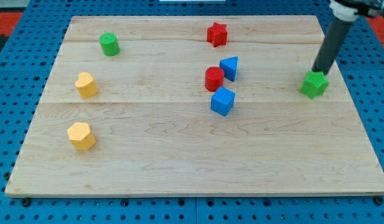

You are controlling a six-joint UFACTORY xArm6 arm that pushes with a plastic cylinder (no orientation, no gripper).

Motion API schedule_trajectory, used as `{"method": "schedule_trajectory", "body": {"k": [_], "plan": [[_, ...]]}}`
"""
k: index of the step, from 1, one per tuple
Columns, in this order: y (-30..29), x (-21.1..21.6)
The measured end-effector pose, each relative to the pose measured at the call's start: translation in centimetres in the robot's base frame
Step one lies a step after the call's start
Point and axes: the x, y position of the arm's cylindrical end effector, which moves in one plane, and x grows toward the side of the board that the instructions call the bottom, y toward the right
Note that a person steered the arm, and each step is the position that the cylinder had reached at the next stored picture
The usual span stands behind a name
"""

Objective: Slide the red star to the top center of the board

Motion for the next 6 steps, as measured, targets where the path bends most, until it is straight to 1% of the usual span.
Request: {"method": "schedule_trajectory", "body": {"k": [1,2,3,4,6], "plan": [[-3.1,0.5],[-1.7,-2.4],[-1.9,-10.1],[-8.1,-12.1],[-21.8,-12.7]]}}
